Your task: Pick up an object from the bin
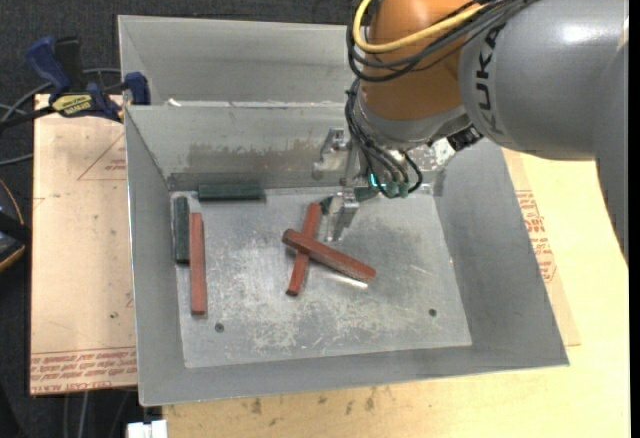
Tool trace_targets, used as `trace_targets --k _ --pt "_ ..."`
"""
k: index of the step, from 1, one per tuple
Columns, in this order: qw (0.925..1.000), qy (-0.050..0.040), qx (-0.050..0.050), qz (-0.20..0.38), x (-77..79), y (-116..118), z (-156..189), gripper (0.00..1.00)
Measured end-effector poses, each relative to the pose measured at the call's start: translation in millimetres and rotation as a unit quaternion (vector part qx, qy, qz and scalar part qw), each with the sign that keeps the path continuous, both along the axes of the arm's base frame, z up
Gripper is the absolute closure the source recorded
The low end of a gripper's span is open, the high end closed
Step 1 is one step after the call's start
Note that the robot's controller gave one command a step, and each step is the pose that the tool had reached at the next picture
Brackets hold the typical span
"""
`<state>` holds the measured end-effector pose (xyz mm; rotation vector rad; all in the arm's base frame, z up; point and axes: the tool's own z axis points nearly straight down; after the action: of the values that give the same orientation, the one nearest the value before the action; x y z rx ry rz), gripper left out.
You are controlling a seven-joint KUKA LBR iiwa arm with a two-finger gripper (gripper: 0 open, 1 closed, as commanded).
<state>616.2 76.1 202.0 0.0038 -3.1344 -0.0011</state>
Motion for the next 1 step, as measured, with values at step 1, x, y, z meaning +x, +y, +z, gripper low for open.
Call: trace_targets --k 1 --pt "1.0 -0.0039 0.0 -0.001 1.6 -0.3 4.5 0.0"
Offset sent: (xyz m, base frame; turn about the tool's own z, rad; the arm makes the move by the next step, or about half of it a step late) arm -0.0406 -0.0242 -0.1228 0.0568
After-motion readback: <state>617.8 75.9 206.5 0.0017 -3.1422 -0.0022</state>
